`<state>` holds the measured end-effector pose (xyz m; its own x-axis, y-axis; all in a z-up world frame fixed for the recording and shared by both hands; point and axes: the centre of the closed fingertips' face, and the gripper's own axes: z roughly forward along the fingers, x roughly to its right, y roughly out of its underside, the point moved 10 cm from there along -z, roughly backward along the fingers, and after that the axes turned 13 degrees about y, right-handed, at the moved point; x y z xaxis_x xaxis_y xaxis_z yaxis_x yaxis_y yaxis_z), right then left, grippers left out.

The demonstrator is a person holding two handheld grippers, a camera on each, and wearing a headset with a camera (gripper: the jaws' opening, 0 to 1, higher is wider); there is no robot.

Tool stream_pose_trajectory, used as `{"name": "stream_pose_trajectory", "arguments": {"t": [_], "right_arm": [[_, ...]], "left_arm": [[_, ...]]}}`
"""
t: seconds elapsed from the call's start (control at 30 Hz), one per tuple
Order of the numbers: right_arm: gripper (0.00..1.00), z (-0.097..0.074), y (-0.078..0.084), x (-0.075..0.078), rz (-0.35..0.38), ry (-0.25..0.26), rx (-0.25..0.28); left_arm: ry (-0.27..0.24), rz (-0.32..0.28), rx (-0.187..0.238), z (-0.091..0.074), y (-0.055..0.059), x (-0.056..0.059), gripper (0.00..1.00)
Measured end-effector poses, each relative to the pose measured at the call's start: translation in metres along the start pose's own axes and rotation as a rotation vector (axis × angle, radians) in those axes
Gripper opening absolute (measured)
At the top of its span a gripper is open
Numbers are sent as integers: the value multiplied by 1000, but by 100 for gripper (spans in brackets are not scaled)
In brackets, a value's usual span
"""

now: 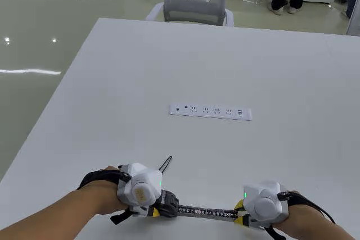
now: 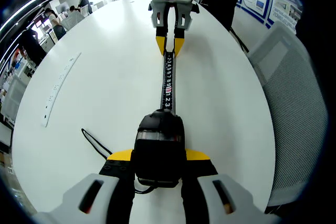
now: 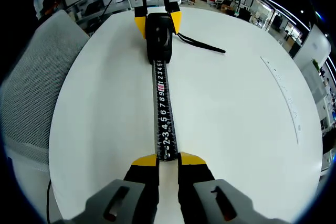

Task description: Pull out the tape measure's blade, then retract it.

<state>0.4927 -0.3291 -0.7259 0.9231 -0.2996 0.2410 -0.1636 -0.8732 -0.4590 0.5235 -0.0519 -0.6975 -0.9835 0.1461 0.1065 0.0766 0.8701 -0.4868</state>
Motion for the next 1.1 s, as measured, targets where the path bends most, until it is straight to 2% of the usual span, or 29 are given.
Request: {"name": "stream_pose_trajectory", "arguments": {"t": [1.1], "right_arm": [[10,-7,13,2,3,8,-13]], "left_arm": [[0,4,-1,1,0,0,30]]}}
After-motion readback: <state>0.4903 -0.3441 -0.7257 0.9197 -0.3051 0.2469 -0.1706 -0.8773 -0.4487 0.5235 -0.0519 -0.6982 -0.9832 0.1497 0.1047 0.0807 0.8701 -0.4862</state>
